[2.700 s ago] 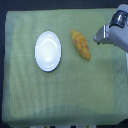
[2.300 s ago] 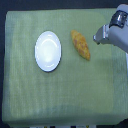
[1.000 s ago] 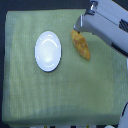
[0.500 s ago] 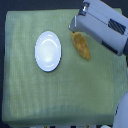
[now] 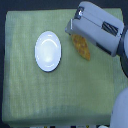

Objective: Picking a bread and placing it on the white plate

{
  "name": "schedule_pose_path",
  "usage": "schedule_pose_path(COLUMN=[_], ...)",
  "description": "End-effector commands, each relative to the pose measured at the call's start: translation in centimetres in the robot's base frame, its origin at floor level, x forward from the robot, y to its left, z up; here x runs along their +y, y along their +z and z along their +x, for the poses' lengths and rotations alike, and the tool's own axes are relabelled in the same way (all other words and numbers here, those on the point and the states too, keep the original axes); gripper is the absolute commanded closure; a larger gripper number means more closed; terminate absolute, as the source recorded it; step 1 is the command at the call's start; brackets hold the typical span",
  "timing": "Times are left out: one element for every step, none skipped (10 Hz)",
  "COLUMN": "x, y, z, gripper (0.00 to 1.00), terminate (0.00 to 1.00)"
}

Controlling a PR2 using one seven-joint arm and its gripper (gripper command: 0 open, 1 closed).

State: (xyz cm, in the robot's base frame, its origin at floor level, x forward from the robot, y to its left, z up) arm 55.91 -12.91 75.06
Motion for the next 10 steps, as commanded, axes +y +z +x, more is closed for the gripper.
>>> schedule_pose_path(x=[-1.4,-1.6,-2.0,-2.0,-1.8,-1.5,-1.4,-1.0,-0.6,-0.1], y=[-2.8,-2.9,-3.4,-3.9,-4.1,-4.0,-3.9,-3.5,-3.2,-3.0], z=[-1.3,-1.5,-2.1,-2.4,-2.6,-2.5,-2.5,-2.5,-2.5,-2.6], gripper=[0.00,0.00,0.00,0.00,0.00,0.00,0.00,1.00,1.00,1.00], terminate=[0.00,0.00,0.00,0.00,0.00,0.00,0.00,0.00,0.00,0.00])
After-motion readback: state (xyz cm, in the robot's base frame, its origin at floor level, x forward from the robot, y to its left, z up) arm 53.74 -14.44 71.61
